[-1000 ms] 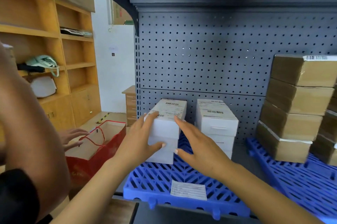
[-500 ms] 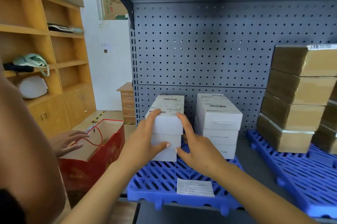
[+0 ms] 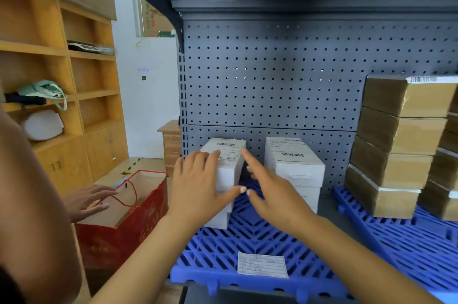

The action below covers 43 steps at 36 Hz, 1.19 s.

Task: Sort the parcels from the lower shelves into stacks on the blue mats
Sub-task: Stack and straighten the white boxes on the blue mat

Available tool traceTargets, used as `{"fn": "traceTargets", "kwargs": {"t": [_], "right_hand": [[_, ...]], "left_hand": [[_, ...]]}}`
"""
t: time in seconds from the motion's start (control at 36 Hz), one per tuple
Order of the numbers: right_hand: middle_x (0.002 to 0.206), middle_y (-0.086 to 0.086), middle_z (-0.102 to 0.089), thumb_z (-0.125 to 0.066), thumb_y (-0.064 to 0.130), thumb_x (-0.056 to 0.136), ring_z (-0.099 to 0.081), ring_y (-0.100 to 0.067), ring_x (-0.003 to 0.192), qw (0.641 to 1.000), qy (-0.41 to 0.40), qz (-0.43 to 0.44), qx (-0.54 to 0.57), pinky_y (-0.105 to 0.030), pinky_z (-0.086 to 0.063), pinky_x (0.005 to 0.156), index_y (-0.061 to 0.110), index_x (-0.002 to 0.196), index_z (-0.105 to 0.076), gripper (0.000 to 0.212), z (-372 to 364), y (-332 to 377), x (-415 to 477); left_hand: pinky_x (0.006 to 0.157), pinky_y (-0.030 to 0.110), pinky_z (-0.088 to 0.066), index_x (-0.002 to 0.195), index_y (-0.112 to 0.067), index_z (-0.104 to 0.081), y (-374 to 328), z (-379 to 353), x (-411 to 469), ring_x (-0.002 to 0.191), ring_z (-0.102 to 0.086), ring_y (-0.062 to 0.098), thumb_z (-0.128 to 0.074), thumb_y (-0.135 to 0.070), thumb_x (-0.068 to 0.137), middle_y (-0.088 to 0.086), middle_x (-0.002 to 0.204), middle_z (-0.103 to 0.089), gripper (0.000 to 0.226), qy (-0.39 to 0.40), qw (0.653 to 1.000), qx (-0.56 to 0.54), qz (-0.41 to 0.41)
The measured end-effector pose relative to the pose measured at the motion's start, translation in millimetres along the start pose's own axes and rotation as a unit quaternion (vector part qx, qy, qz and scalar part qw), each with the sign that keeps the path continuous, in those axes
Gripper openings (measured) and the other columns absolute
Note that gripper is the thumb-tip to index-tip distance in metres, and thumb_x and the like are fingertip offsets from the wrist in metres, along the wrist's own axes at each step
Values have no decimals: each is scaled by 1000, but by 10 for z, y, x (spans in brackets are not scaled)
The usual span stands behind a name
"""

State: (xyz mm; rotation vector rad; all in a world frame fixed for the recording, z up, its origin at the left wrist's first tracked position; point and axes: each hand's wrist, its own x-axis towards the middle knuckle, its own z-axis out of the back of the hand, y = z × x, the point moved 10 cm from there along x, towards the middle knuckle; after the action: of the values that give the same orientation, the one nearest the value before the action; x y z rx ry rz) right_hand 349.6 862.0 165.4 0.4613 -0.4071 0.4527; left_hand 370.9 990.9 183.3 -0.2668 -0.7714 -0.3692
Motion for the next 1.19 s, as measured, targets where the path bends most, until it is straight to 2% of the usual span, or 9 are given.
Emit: {"fn": "traceTargets", "kwargs": {"t": [0.11, 0.25, 0.39, 0.56, 0.69, 0.78, 0.94, 1.06, 1.19], "right_hand": [[153, 11, -22, -52, 22, 95, -32, -10, 132, 998, -12, 26, -56, -21, -35, 98, 45, 147, 7, 82, 99, -19, 72], [159, 10, 2, -59, 25, 92, -2, -9, 145, 990, 41, 46, -128, -24, -18, 112, 43, 146, 14, 93, -80, -12, 133], [160, 6, 7, -57, 25, 94, 2, -12, 146, 987, 51, 27, -153, -24, -12, 114, 34, 149, 14, 90, -153, -48, 219], [160, 4, 3, -56, 23, 94, 2, -12, 146, 985, 40, 32, -166, -22, -6, 114, 27, 151, 9, 87, -180, -8, 341], [160, 5, 3, -54, 26, 96, 3, -11, 146, 988, 15, 28, -148, -20, -7, 113, 29, 151, 10, 84, -124, 13, 357], [159, 7, 5, -53, 29, 96, 5, -9, 146, 991, 16, 28, -132, -18, -4, 111, 32, 149, 14, 85, -161, -7, 300], [160, 8, 6, -54, 29, 95, 3, -8, 146, 994, 38, 13, -98, -22, -13, 115, 34, 148, 15, 88, -369, -76, 197], [159, 10, 6, -61, 31, 92, 1, -7, 145, 995, 70, 0, -72, -24, -15, 117, 39, 141, 24, 99, -577, -156, 133], [159, 12, 2, -63, 34, 91, -3, -6, 145, 997, 63, -8, -51, -20, -15, 114, 35, 148, 16, 97, -606, -205, 121]], "left_hand": [[87, 46, -46, 110, -13, -60, -7, -26, -16, 100, -55, 29, -50, -65, 71, 5, 105, -58, 66, -25, 1000, 0, -2], [95, 46, -43, 111, -17, -60, 172, -4, -39, 111, -54, 27, -51, -58, 67, 0, 111, -59, 61, -25, 1000, -4, -2], [103, 51, -34, 118, -21, -59, 431, 27, -10, 129, -45, 29, -45, -62, 64, -2, 122, -59, 69, 20, 1000, 13, 9], [97, 54, -43, 116, -14, -59, 289, 13, 46, 112, -54, 31, -46, -56, 63, 6, 114, -59, 70, 21, 999, 49, -2], [96, 51, -43, 124, -12, -55, 12, -41, 2, 104, -54, 33, -80, -50, 59, 10, 111, -58, 80, -23, 997, 72, -31], [102, 58, -37, 132, -7, -46, -15, -98, -115, 120, -46, 38, -85, -45, 56, 20, 126, -53, 93, -59, 993, 99, -24], [107, 64, -22, 149, -9, -23, 69, -184, -294, 144, -10, 40, -79, -59, 58, 23, 154, -18, 117, -93, 986, 138, -16], [106, 65, -21, 151, -15, -23, 159, -249, -315, 143, -16, 44, -68, -69, 63, 25, 156, -14, 113, -67, 989, 129, 1], [105, 63, -30, 151, -17, -21, 268, -287, -356, 143, -14, 45, -61, -66, 70, 24, 156, -14, 102, -37, 997, 67, 16]]}}
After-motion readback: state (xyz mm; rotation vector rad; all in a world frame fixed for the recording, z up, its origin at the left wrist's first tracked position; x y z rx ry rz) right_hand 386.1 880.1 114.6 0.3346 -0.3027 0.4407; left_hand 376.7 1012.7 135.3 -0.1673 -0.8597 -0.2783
